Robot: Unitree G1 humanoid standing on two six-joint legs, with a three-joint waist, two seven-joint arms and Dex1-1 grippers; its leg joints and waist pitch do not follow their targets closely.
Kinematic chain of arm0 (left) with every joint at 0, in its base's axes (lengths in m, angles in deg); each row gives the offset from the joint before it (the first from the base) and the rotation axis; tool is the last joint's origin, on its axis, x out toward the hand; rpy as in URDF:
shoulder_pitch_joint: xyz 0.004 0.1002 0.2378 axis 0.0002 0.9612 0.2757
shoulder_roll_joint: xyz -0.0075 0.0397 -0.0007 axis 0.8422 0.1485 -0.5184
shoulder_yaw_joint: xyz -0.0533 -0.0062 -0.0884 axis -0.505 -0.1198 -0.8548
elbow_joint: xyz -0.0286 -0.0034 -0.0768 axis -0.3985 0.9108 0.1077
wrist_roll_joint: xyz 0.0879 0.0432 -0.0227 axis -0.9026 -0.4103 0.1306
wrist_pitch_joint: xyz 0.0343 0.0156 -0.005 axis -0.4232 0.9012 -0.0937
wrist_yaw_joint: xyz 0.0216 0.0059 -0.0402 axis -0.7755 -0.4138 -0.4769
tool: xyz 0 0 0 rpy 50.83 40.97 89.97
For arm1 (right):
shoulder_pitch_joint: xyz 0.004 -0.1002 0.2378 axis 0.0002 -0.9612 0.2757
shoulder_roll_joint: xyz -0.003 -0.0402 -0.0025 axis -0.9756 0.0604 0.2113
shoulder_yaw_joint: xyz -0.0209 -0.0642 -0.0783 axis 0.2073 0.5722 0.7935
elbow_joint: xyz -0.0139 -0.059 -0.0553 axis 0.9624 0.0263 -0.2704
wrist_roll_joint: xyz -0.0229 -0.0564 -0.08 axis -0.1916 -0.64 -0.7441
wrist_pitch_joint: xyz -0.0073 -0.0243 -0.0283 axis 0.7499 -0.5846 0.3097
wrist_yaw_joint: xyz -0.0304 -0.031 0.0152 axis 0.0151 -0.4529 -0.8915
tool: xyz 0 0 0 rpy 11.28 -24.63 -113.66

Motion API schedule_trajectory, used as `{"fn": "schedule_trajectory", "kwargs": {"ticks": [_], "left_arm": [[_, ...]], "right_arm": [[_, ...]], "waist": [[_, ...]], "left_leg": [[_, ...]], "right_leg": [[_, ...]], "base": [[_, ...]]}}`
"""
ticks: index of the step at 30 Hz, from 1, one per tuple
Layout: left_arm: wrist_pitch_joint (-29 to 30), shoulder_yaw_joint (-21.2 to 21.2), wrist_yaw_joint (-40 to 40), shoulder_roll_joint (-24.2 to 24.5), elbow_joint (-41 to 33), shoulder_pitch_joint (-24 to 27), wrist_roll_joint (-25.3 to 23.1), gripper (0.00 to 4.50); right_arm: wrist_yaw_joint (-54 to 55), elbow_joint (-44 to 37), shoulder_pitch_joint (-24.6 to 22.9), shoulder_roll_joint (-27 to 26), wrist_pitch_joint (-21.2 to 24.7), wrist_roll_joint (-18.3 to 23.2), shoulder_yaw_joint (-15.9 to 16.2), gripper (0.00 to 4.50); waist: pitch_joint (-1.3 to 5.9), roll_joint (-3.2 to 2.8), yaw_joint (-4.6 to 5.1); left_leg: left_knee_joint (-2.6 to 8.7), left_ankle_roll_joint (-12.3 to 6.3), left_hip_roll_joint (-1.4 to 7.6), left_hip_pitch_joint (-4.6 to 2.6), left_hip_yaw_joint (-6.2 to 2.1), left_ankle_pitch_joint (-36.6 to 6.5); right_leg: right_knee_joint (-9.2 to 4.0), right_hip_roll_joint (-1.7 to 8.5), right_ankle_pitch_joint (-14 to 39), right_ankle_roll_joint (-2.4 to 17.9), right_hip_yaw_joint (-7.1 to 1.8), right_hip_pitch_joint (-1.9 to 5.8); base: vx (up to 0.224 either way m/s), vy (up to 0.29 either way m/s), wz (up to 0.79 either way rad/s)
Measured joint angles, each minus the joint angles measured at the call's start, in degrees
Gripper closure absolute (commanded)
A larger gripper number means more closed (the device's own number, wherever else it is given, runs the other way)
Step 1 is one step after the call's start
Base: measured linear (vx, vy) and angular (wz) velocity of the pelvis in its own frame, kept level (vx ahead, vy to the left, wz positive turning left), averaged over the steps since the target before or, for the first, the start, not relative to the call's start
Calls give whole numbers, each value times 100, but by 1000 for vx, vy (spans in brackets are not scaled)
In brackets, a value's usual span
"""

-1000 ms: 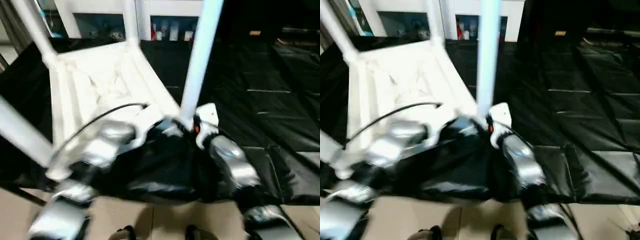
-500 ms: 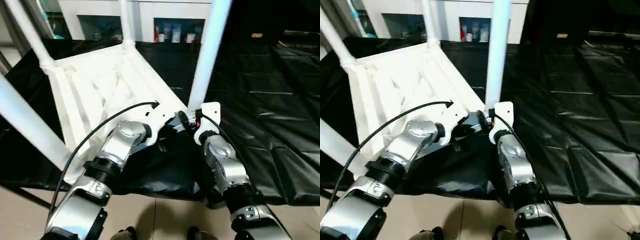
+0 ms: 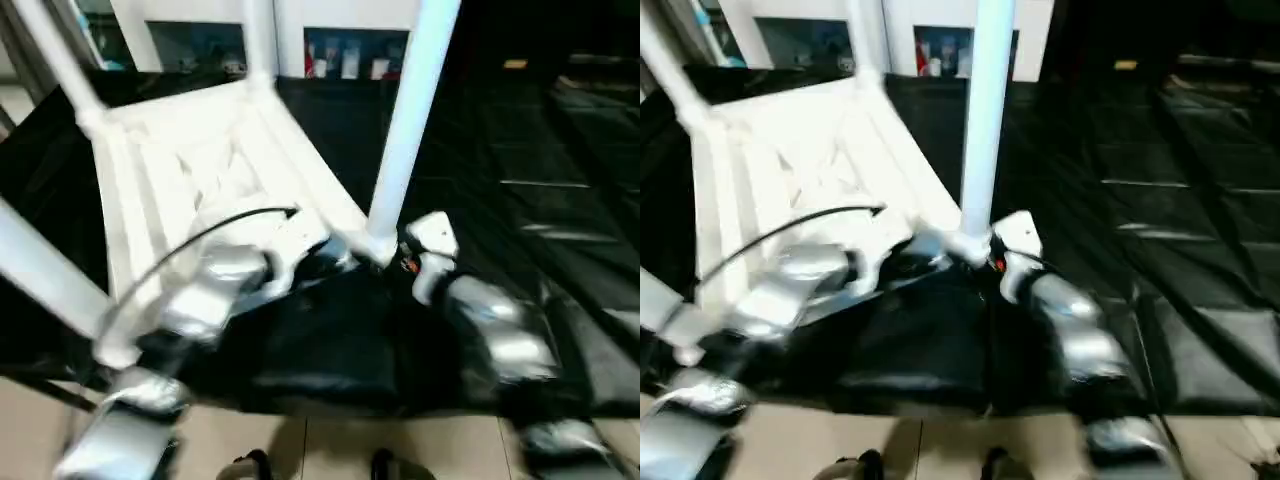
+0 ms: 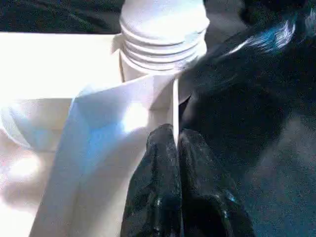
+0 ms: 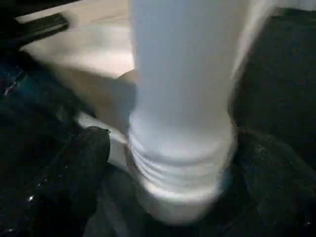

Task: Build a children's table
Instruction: Rotate leg to tighten

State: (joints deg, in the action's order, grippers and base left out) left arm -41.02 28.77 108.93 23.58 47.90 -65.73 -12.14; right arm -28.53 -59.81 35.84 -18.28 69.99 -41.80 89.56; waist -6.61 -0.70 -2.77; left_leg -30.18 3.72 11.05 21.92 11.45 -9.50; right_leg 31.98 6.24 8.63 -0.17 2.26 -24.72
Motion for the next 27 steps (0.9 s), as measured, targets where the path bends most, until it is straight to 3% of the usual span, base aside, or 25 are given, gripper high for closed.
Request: {"fn": "schedule_trajectory", "kwargs": {"ticks": [6, 24, 25, 27], "left_arm": [[-21, 9, 559, 325, -388, 180, 186, 450], [-11, 23, 731, 416, -408, 209, 244, 450], [-13, 23, 731, 418, -395, 204, 246, 450], [-18, 23, 731, 421, -384, 203, 248, 450]], "right_arm": [[-734, -53, 18, 88, -91, 184, 175, 29], [-1204, 18, 125, 166, -133, 328, 151, 29], [-1212, 38, 131, 165, -135, 328, 151, 55], [-1255, 121, 143, 164, -136, 330, 151, 67]], "waist": [[6, -17, -94], [5, -18, -84], [5, -18, -84], [5, -18, -86]], "left_leg": [[-90, -77, 90, 20, 4, 51], [-130, -61, 89, 18, 7, 42], [-132, -62, 90, 18, 7, 42], [-136, -62, 90, 18, 7, 42]], "right_leg": [[99, -81, 104, 17, 5, -28], [120, -79, 122, 20, -11, -18], [122, -79, 122, 20, -11, -18], [125, -79, 122, 20, -11, -18]], "base": [[66, -28, -2], [0, 0, 0], [0, 0, 0], [0, 0, 0]]}}
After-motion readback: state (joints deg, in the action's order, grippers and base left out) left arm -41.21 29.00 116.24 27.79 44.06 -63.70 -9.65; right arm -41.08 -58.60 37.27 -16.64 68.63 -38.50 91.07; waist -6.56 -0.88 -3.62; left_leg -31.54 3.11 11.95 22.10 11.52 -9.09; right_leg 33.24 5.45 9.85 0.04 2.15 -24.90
